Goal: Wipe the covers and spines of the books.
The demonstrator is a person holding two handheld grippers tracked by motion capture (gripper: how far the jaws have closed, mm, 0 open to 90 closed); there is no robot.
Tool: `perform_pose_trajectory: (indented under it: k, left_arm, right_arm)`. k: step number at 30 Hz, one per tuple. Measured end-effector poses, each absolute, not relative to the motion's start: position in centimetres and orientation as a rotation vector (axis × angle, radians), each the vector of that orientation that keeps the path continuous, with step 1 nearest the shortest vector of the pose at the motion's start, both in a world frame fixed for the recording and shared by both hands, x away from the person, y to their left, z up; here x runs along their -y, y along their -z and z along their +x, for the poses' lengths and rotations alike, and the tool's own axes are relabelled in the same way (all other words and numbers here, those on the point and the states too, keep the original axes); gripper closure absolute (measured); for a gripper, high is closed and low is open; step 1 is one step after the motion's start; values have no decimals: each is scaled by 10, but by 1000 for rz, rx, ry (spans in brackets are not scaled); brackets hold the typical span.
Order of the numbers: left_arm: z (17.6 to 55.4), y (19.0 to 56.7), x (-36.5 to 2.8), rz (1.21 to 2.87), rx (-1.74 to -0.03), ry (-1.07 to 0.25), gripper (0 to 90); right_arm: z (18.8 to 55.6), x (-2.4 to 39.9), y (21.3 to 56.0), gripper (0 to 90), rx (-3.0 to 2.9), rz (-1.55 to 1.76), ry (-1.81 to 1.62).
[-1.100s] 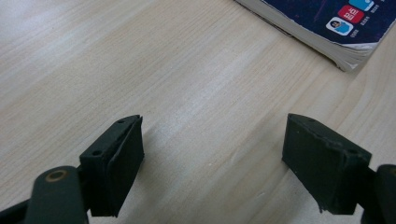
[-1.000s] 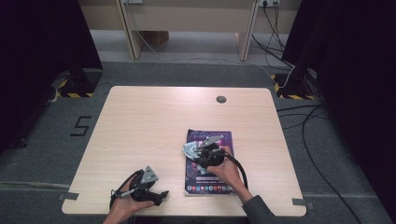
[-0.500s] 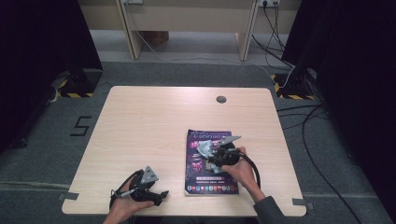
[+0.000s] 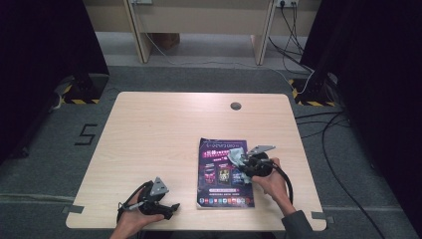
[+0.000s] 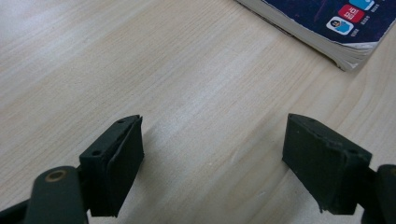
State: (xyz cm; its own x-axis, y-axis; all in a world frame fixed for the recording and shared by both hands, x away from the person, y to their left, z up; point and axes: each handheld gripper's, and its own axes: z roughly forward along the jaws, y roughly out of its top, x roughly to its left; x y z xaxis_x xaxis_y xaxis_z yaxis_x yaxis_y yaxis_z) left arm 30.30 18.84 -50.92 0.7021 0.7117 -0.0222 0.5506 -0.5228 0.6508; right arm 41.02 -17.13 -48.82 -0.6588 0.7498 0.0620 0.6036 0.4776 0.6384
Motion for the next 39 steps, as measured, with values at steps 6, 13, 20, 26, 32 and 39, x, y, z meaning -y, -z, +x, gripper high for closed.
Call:
perform_pose_trajectory:
  k: [6,13,20,26,32,39]
  left_arm:
    - [303,509,-188,2268,-955,-330,195]
    - [303,509,-188,2265,-957,-328,196]
    - [303,509,-188,2269,-955,-329,195]
    - [303,509,-188,2269,-955,-328,195]
    - [304,509,-189,2262,-962,-326,194]
    - [305,509,-189,2261,-962,-331,196]
  right_arm:
    - [380,148,489,769,-2614,1049,-1017]
    - [363,128,489,772,-2684,964,-1035]
    - [370,138,477,774,-2611,997,-1089]
    - [379,159,460,774,-2510,1050,-1114]
    - [391,197,448,774,-2380,1156,-1112]
    - [401,236,446,774,-2271,1273,-1075]
